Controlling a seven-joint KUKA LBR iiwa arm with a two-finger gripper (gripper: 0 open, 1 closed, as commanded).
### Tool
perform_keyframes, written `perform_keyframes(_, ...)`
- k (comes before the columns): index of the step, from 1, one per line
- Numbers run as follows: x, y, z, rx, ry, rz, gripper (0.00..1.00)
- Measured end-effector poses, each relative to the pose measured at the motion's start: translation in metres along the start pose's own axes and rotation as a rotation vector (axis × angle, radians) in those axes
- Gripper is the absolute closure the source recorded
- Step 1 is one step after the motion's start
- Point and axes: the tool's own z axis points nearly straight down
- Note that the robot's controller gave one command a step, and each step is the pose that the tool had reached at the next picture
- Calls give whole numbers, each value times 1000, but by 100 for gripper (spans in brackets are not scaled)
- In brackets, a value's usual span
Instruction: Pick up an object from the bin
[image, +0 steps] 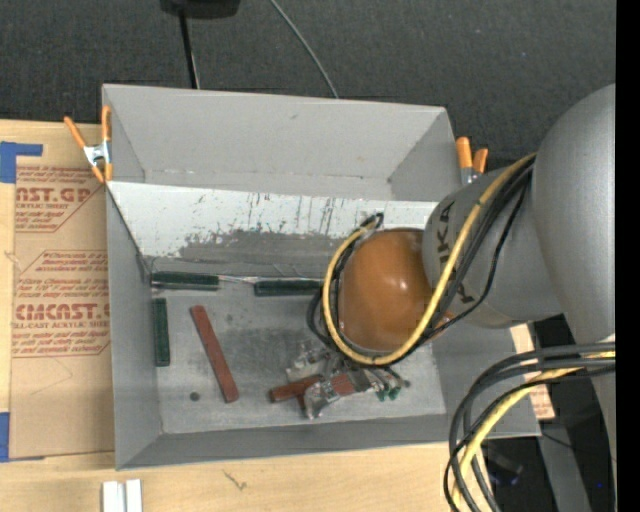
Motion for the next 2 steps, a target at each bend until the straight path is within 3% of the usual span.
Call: perform_keyframes(2,0,0,-2,0,3,0,100)
